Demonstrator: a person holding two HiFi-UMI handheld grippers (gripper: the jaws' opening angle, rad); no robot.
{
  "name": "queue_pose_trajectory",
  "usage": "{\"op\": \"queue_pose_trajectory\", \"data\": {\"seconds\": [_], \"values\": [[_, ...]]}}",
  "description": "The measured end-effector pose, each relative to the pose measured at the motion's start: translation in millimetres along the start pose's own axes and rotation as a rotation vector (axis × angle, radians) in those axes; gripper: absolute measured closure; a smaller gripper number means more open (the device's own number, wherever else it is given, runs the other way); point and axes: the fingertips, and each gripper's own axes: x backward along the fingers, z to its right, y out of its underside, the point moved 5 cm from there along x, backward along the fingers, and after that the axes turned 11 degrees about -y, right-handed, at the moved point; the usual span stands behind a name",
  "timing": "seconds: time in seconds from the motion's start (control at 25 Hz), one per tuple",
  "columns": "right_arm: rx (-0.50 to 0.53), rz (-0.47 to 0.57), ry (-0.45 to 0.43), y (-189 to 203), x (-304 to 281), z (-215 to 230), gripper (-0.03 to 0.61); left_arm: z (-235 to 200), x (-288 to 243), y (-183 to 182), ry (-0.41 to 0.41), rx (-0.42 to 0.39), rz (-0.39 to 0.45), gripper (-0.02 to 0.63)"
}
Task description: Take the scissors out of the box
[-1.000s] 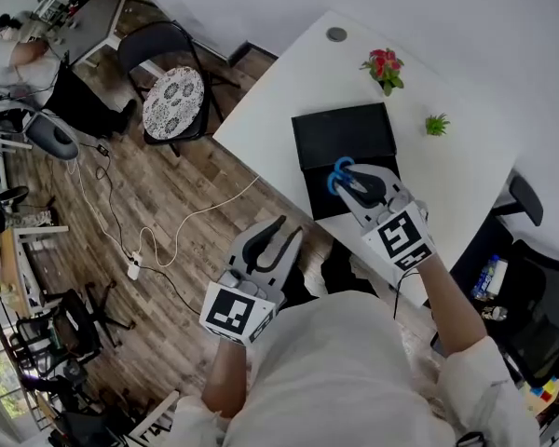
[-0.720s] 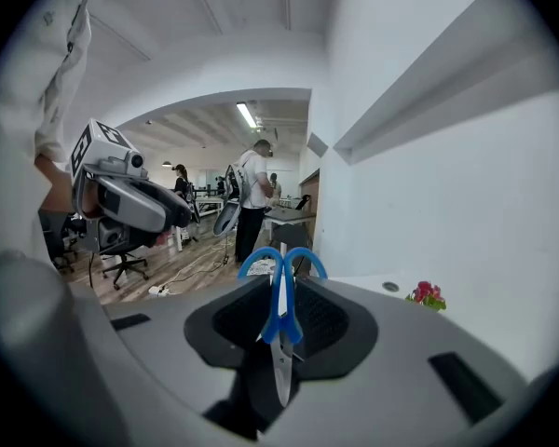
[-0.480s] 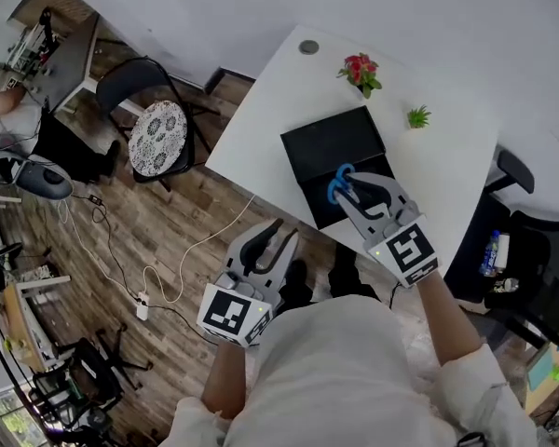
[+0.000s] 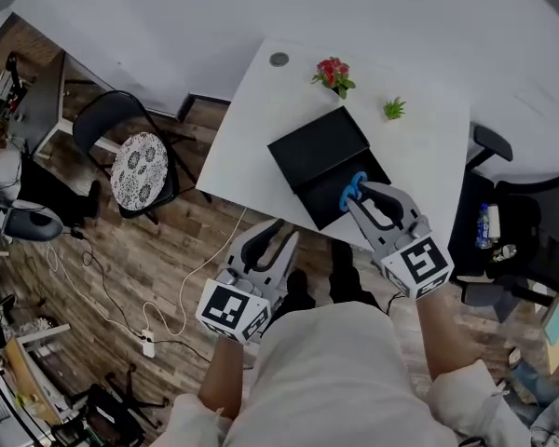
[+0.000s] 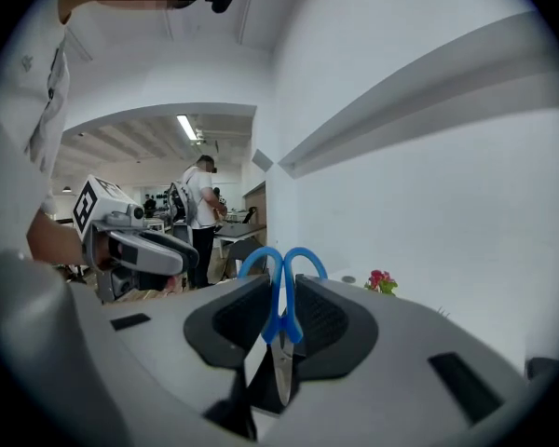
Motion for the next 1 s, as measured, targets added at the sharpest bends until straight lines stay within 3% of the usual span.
{"op": "queue_pose_trajectory", "data": {"seconds": [0.56, 1.0], "values": [[-0.125, 0.134, 0.247, -8, 59, -60, 0.488, -3, 11, 6, 0.192, -0.020, 0.006, 0.528], [-0.160, 0.198, 0.332, -4, 84, -112, 0.488, 13, 36, 9, 0.273, -0.070, 0.010, 0.555]]}}
